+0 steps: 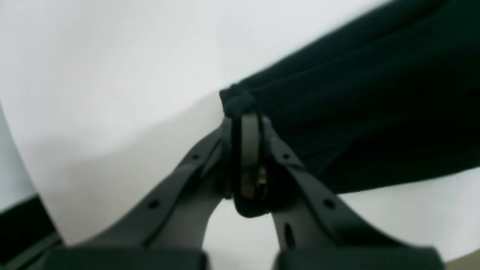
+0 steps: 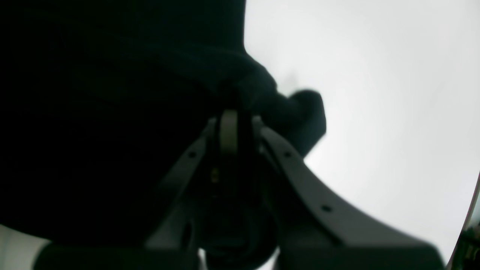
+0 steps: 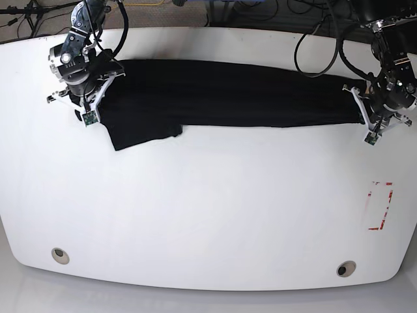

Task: Fold the T-shirt properly
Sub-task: 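Lift the grasped edge with both grippers and fold it over the shirt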

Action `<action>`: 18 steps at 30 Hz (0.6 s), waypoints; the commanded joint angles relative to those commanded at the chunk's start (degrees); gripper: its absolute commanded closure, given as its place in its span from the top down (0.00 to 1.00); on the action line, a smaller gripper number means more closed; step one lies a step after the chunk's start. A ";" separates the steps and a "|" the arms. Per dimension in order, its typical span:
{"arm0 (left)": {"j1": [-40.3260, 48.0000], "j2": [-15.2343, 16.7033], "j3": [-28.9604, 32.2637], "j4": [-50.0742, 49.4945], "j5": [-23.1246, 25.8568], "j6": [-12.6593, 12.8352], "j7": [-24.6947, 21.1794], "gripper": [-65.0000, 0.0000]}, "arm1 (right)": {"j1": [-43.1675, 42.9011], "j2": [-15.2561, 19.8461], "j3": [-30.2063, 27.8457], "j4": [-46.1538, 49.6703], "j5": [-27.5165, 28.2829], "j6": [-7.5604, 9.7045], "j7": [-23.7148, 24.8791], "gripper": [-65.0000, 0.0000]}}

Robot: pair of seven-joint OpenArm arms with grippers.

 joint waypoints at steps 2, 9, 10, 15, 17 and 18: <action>0.26 -0.18 0.00 -0.09 0.00 0.00 0.00 0.04 | -0.53 -0.18 0.00 0.00 0.00 0.00 0.00 0.02; 0.00 -2.46 2.37 -2.11 0.00 0.00 0.09 0.48 | -1.32 -2.81 0.35 0.97 -0.35 0.00 0.00 0.44; 0.00 -2.46 2.37 -1.93 0.00 0.00 0.09 0.52 | -1.58 -2.90 0.35 1.23 -0.18 0.00 0.00 0.49; -0.09 -2.29 2.46 0.97 -0.26 0.00 0.18 0.60 | -1.49 -2.99 0.09 2.46 -0.09 0.00 0.09 0.58; -0.35 -2.20 2.46 2.90 -0.35 0.00 0.18 0.60 | -0.18 -3.16 0.26 2.46 -0.09 0.00 0.09 0.58; -0.79 -2.11 2.55 3.78 -0.35 0.00 0.18 0.60 | 0.35 -3.52 0.26 2.46 -0.09 0.00 0.09 0.58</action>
